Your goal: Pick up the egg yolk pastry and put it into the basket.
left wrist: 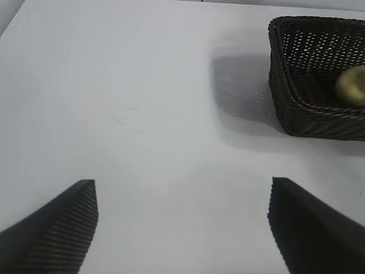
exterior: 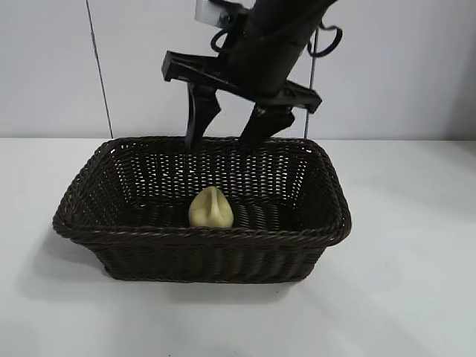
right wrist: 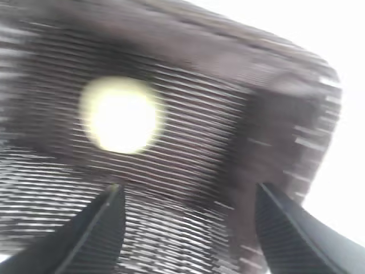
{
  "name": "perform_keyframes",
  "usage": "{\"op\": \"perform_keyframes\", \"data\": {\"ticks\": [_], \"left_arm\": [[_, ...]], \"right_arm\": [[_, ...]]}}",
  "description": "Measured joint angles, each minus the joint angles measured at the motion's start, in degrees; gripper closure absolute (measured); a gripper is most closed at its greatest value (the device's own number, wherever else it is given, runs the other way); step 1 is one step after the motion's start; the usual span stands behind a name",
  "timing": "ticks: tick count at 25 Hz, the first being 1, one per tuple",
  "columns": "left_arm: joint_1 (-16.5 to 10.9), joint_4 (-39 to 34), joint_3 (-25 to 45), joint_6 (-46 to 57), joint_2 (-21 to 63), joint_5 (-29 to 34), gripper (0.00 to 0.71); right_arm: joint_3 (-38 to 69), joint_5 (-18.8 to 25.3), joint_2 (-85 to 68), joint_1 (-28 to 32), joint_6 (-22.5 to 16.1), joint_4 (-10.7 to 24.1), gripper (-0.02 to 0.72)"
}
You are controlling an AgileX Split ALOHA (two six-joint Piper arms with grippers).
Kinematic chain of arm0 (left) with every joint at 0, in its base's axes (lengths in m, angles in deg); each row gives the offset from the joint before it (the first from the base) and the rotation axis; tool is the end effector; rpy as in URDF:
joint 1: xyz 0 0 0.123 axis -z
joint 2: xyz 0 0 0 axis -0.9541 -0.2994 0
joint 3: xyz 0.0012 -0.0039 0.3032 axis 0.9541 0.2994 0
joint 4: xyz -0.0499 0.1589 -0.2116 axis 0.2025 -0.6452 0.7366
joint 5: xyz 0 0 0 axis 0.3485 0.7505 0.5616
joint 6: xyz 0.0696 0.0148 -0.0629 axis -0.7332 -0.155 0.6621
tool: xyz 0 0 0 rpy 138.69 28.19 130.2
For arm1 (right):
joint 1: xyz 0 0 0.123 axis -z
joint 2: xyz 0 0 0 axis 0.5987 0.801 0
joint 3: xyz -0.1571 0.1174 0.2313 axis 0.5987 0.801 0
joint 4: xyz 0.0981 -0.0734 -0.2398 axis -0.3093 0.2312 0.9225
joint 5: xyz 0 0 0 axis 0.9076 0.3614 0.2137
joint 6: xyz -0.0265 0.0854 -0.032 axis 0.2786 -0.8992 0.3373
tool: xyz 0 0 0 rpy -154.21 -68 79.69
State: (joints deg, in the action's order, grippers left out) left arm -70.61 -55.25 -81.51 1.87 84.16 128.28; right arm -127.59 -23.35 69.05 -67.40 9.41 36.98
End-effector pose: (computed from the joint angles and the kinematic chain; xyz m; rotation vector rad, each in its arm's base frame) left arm -0.0063 -0.0011 0.2724 0.0471 2.1152 -0.0337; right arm 0.3812 0.2196 0.2769 -0.4464 2.8326 0.0723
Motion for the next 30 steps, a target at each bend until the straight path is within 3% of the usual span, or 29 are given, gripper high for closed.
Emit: {"op": "perform_keyframes", "data": {"ticks": [5, 17, 22, 30], "left_arm": [[0.00, 0.00, 0.00, 0.00, 0.00, 0.00, 0.117], [0.00, 0.00, 0.00, 0.00, 0.00, 0.00, 0.117], [0.00, 0.00, 0.00, 0.00, 0.00, 0.00, 0.117], [0.00, 0.00, 0.00, 0.04, 0.00, 0.00, 0.117]], "right_arm": [[0.00, 1.57, 0.00, 5.28, 0.10, 0.55, 0.228], [-0.04, 3.99, 0.00, 29.50, 2.79, 3.53, 0.228], [-0.04, 4.10, 0.00, 32.65, 4.47, 3.32, 0.228], [3.65, 4.21, -2.99, 32.45, 11.28, -5.74, 0.228]]}}
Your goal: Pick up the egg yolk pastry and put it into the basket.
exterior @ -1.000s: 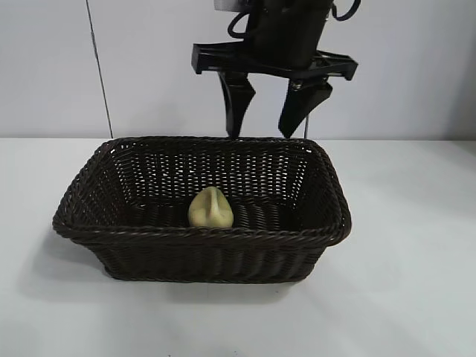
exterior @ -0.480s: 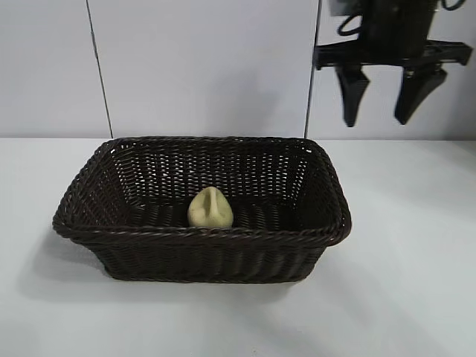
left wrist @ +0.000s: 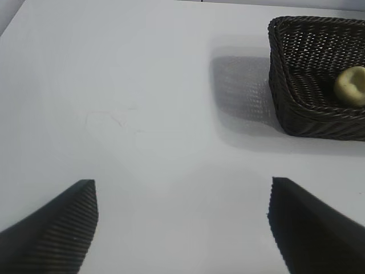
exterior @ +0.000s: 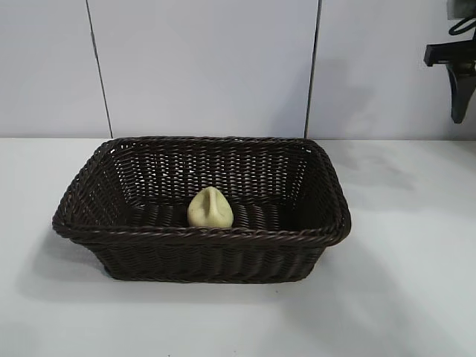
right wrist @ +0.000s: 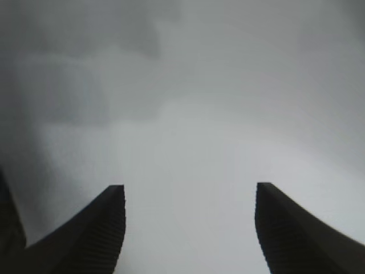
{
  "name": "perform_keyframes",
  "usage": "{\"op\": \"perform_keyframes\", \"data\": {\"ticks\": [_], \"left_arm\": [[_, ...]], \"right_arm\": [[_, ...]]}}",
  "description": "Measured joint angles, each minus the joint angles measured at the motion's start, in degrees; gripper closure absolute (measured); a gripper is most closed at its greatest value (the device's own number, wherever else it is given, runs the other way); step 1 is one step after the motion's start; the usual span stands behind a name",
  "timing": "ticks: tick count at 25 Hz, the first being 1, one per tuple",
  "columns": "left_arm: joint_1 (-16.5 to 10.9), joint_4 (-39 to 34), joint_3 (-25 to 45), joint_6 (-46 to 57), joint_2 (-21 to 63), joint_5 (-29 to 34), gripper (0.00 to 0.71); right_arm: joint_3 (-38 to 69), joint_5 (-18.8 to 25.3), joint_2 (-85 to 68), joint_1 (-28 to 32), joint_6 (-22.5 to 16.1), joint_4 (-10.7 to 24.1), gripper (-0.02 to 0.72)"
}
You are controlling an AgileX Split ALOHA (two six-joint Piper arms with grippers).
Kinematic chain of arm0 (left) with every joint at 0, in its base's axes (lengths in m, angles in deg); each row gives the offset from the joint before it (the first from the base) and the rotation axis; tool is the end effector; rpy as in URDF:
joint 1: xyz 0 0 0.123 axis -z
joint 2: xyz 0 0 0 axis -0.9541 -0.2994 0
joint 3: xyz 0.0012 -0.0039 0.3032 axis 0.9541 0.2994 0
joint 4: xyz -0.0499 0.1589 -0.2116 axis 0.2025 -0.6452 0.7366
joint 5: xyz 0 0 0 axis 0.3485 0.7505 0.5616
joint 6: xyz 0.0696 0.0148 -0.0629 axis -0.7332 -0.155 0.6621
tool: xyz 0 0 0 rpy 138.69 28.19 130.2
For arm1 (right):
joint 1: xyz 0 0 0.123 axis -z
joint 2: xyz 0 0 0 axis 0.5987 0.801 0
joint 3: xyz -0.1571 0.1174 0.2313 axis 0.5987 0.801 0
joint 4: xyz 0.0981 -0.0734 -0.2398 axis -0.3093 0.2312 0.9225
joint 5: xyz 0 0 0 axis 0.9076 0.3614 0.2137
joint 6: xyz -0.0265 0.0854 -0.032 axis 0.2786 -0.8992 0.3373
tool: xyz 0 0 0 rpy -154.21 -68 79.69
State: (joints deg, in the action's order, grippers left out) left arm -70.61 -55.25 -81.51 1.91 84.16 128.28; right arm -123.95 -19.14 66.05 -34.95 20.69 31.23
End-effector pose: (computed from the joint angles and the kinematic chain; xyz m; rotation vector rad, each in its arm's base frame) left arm -0.0063 -0.0011 0.2724 0.0463 2.1153 -0.0342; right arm 0.4176 -0.0097 0.2792 0.1246 2.9513 0.0609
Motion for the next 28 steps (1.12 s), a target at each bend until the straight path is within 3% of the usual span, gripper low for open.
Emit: {"op": "perform_keyframes", "data": {"ticks": [7, 15, 23, 28], "left_arm": [[0.00, 0.00, 0.00, 0.00, 0.00, 0.00, 0.117], [0.00, 0.00, 0.00, 0.00, 0.00, 0.00, 0.117], [0.00, 0.00, 0.00, 0.00, 0.00, 0.00, 0.117], [0.00, 0.00, 0.00, 0.00, 0.00, 0.00, 0.117]], "right_arm": [[11.44, 0.00, -9.44, -1.00, 0.79, -0.93, 0.228], [32.12, -0.24, -26.26, -1.00, 2.40, -1.07, 0.228], [52.30, -8.44, -49.42, -1.00, 4.71, -1.07, 0.228], [59.70, -11.38, -64.55, -1.00, 5.26, -1.07, 0.228]]}}
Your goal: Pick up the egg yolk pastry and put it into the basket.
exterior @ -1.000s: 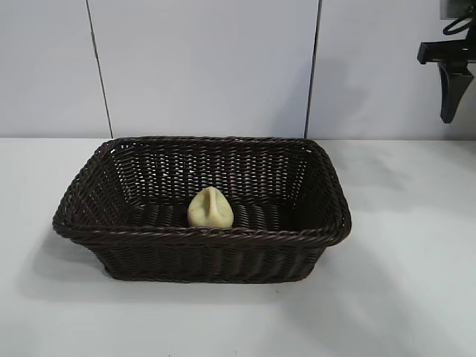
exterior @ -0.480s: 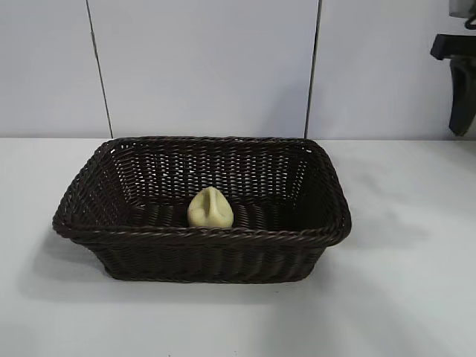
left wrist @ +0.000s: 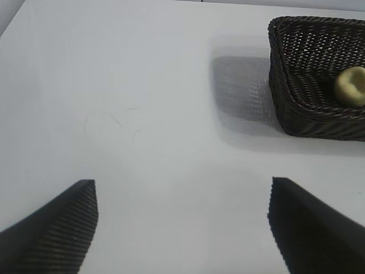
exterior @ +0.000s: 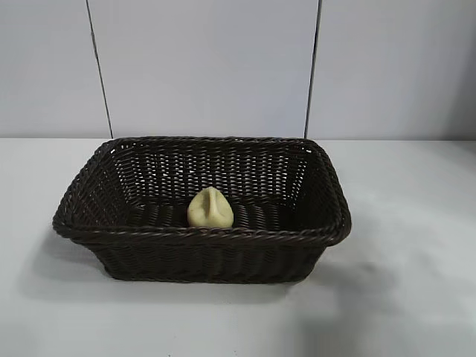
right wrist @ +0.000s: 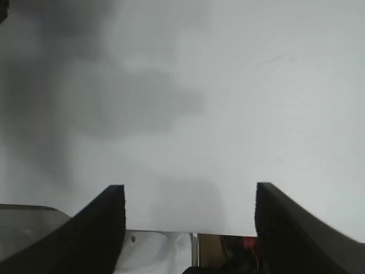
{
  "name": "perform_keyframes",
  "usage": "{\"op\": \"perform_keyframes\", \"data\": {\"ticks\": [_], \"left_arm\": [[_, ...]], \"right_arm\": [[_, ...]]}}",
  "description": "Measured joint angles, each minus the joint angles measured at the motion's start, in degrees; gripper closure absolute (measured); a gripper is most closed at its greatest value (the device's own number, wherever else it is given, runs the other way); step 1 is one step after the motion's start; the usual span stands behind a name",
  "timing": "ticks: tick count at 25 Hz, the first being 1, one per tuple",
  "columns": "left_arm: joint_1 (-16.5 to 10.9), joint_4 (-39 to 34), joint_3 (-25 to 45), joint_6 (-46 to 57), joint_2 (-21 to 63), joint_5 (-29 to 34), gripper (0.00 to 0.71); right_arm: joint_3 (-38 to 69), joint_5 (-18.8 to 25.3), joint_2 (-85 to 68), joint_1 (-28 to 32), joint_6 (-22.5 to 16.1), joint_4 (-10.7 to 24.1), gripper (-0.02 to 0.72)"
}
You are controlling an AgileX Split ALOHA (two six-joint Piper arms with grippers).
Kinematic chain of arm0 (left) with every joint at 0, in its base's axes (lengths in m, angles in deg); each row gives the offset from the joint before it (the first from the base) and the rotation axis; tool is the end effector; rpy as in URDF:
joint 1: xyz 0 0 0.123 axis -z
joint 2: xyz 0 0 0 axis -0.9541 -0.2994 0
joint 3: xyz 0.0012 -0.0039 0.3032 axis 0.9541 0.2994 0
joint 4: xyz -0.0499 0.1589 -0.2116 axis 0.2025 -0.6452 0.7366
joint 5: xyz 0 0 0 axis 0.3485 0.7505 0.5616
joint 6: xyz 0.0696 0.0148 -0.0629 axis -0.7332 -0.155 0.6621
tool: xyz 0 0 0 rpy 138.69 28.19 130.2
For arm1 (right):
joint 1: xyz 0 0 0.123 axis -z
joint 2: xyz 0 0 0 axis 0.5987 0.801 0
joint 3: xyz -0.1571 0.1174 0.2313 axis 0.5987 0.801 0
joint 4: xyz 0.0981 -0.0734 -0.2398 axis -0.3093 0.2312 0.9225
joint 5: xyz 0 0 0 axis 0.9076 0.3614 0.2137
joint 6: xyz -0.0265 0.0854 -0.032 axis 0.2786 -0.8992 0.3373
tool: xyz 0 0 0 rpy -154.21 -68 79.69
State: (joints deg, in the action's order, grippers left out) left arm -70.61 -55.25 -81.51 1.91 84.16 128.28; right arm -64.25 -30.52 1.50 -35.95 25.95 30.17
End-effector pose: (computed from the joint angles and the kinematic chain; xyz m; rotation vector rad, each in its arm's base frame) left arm -0.0063 -0.0011 0.2724 0.0463 2.1153 -0.0342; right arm 0.1224 0.0030 0.2740 -0.0218 2.6689 0.0577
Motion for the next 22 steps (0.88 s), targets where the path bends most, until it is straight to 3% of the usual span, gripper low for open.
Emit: {"op": "perform_keyframes", "data": {"ticks": [6, 22], "left_arm": [[0.00, 0.00, 0.00, 0.00, 0.00, 0.00, 0.117], [0.00, 0.00, 0.00, 0.00, 0.00, 0.00, 0.117]], "right_arm": [[6.61, 1.29, -16.16, 0.00, 0.00, 0.19, 0.228], [6.89, 2.43, -40.00, 0.00, 0.00, 0.24, 0.228]]}}
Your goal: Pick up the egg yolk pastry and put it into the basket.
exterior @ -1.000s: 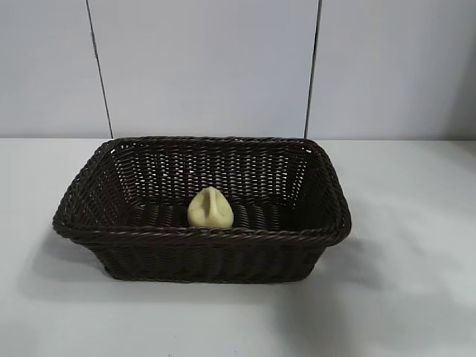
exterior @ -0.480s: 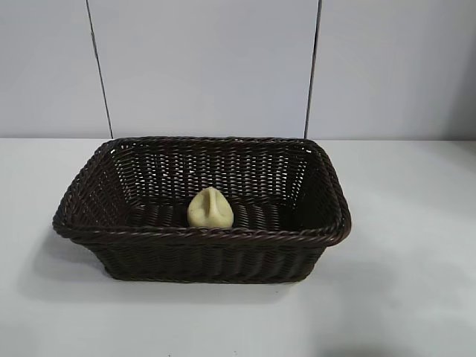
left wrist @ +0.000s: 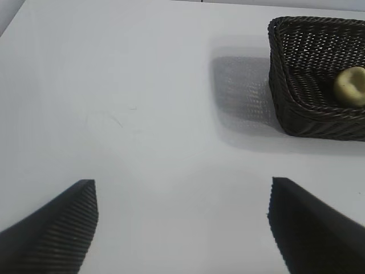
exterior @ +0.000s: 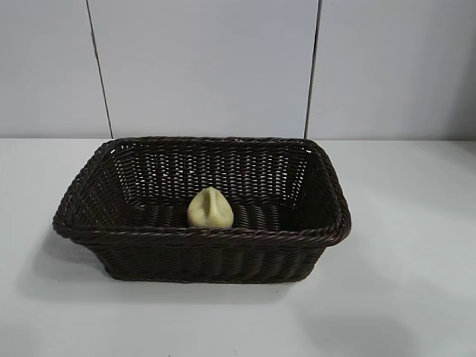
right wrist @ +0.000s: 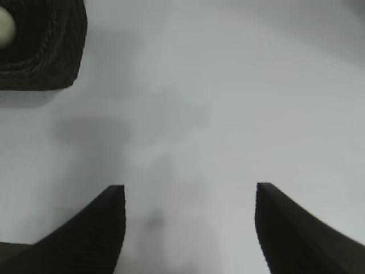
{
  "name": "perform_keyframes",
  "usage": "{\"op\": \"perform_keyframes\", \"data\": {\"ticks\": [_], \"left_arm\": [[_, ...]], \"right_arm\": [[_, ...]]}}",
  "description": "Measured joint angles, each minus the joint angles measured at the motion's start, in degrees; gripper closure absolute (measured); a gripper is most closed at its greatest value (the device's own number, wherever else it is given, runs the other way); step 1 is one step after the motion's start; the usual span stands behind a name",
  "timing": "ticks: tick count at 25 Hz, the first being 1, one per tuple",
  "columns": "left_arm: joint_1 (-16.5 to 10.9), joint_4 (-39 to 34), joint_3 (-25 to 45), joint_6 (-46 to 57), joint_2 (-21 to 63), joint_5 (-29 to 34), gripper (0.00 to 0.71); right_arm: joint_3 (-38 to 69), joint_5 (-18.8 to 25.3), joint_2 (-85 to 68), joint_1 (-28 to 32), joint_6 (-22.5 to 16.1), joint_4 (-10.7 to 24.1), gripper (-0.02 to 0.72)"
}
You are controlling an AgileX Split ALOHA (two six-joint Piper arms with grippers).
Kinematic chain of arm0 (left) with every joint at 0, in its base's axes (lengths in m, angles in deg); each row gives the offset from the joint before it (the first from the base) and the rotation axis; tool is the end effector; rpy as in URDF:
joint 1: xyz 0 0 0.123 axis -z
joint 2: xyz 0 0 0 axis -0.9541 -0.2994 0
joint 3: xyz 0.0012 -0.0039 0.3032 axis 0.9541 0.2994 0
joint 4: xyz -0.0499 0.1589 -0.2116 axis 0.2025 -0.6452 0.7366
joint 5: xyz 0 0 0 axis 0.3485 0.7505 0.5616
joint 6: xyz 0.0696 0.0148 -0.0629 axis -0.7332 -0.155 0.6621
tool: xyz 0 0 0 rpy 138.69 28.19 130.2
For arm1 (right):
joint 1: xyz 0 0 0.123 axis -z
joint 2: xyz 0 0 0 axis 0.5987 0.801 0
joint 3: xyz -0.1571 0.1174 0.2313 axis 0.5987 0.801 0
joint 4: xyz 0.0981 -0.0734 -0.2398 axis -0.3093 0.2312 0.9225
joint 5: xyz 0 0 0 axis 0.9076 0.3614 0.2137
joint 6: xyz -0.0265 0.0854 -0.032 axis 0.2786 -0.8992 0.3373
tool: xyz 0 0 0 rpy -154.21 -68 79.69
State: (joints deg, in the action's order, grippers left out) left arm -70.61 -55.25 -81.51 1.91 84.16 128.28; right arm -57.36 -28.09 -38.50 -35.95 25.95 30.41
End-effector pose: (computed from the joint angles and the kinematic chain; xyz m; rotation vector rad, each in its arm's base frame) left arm -0.0063 -0.0011 0.2724 0.0463 2.1153 -0.0342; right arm 0.0088 0.0044 0.2775 -0.0375 2.1339 0.0302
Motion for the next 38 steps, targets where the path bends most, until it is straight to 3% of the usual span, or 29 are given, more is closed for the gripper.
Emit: {"op": "perform_keyframes", "data": {"ticks": [12, 38], "left_arm": [[0.00, 0.00, 0.00, 0.00, 0.00, 0.00, 0.117], [0.00, 0.00, 0.00, 0.00, 0.00, 0.00, 0.117]], "right_arm": [[0.00, 0.82, -4.90, -3.10, 0.00, -0.29, 0.228], [0.00, 0.87, -4.90, -3.10, 0.00, -0.29, 0.228]]}}
